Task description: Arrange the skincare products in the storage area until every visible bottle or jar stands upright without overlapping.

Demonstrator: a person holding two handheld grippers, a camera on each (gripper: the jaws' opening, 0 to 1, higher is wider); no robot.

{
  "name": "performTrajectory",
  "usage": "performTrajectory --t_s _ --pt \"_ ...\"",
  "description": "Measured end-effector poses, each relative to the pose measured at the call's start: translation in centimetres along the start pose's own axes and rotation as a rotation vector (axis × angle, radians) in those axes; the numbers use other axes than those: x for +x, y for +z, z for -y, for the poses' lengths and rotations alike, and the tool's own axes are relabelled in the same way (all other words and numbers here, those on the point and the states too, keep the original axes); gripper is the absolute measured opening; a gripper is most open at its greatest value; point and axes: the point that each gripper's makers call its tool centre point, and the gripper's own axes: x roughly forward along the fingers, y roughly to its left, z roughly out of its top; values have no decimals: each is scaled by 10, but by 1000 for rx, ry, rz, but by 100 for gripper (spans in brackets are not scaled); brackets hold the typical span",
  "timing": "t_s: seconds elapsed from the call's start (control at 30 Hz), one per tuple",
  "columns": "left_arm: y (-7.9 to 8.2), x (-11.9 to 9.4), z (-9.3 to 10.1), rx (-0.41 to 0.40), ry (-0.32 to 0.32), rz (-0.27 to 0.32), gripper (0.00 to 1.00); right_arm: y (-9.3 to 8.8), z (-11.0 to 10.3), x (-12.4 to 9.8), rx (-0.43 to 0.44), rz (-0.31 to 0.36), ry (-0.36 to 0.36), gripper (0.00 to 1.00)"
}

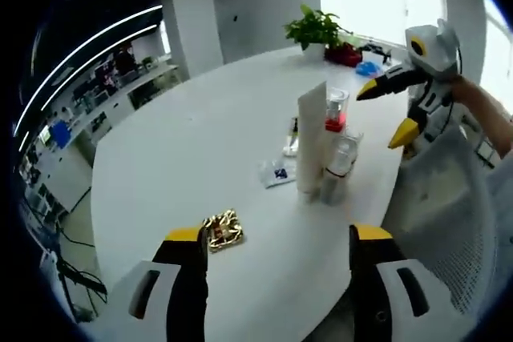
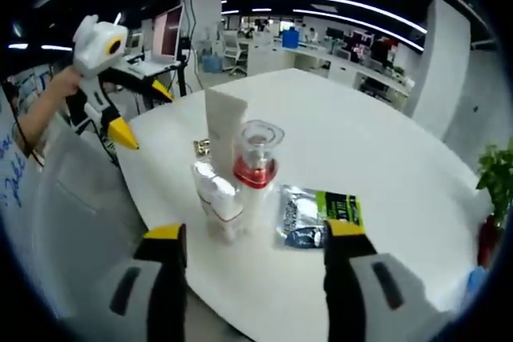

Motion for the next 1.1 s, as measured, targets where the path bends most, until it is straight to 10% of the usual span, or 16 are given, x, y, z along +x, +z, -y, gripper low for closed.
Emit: performTrajectory --t_s 1.1 --pt "-8 -24 -9 -53 14 23 96 3 4 -14 13 10 -29 100"
